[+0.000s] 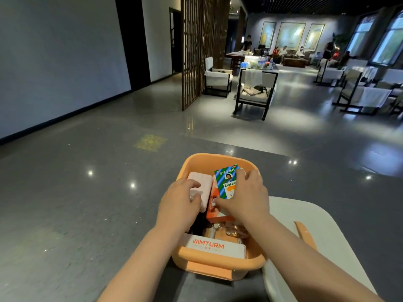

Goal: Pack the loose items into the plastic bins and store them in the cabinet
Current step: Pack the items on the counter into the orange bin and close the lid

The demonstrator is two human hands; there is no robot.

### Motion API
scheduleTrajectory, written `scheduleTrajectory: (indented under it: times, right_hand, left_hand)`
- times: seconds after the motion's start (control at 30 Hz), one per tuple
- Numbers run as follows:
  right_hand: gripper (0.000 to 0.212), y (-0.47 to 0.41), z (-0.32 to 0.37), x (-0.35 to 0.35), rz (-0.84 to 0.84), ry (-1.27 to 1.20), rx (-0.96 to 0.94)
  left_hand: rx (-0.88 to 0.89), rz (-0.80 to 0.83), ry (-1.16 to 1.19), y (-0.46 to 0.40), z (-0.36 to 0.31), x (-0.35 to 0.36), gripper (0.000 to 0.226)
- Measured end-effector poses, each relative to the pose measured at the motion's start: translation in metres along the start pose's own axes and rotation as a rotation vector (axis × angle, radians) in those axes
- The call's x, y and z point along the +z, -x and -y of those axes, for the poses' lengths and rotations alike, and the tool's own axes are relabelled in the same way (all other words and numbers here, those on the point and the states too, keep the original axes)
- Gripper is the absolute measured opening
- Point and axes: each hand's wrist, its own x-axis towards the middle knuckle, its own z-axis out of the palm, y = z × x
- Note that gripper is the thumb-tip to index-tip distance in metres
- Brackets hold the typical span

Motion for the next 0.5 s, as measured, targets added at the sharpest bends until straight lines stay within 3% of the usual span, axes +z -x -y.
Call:
scheduleTrajectory:
  times: [0.1,0.27,0.33,0.4,0.5]
  right_hand:
    - [0.1,0.002,0.007,0.014,0.045,0.02,-0.003]
    - [0.084,0.008,0.004,0.01,0.081,-0.066,-0.048]
    - [0.074,0.017,-0.008,-0.005,-0.012,-0.182,-0.109]
    - [0.056,0.027,-0.033,-0.022,-0.214,-0.303,-0.16]
    - [0.033,0.045,-0.099,-0.032,-0.416,-0.38,0.052]
  left_hand:
    - [-0.005,-0.032,0.037,0.001,0.001,0.0,0.029]
    - [-0.011,-0.021,0.042,0.001,0.0,-0.001,0.028]
    - [-0.009,-0.004,0.065,0.003,-0.002,-0.003,0.027]
    - [0.014,-0.003,0.109,0.008,-0.004,-0.005,0.026]
    - [0.123,-0.027,0.092,0.022,-0.007,-0.004,0.023]
